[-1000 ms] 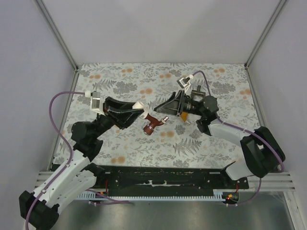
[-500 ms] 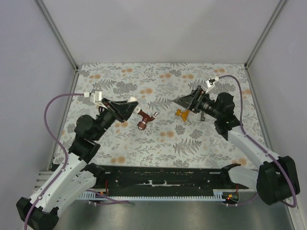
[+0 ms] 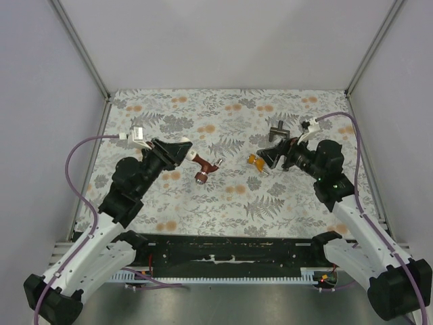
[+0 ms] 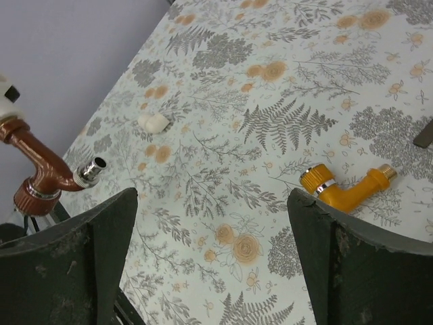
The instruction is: Install the water faucets
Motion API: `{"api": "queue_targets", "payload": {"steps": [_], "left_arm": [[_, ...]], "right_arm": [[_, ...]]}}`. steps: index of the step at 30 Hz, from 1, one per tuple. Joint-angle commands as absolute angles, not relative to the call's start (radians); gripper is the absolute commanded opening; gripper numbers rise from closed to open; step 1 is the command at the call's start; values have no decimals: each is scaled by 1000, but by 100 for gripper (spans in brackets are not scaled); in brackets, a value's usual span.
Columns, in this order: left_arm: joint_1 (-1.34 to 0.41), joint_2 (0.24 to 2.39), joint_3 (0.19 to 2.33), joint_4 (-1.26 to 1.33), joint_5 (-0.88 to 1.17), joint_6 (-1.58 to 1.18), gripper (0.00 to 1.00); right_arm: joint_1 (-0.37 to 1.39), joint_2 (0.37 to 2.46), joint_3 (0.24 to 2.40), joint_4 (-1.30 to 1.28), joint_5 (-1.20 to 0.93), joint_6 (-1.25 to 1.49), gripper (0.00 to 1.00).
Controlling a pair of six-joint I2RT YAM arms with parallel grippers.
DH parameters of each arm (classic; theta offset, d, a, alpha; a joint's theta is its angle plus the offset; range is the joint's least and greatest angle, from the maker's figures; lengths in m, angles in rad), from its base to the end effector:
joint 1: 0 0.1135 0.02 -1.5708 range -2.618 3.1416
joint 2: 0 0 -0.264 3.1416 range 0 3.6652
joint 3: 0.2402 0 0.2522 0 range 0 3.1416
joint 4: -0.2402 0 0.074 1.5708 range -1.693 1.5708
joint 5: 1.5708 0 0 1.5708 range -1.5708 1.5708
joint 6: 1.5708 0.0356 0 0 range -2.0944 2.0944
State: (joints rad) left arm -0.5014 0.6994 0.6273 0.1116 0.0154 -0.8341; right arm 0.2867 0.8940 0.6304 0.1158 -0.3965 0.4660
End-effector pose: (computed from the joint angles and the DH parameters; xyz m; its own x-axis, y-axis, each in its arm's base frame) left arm 0.1542 -0.0851 0.3300 -0.3427 -0.6567 -0.6718 0.3576 0.5701 -0.7397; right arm 0.1999 0.0733 0.2977 -0.4080 0.3118 -0.8581 -0.4969 0.7126 0.4952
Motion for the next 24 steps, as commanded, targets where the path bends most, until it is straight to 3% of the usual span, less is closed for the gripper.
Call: {"api": "queue_targets", "payload": {"steps": [1, 6, 14, 20, 24], "left_arm": [[-499, 704, 653, 155, -28, -998, 2], [-499, 712, 683, 129, -35, -1006, 2], [-499, 715, 726, 80, -18, -1025, 2], [-499, 701, 752, 49, -5, -1037, 2], [-500, 687, 762, 43, -5, -1049, 2]], "right_arm": [[294, 899, 729, 58, -572, 236, 98], [408, 884, 750, 61, -569, 103, 97], [776, 851, 781, -24, -342, -320, 98], [1023, 902, 784, -9, -25, -550, 98], [1163, 991, 778, 138, 173, -675, 98]]}}
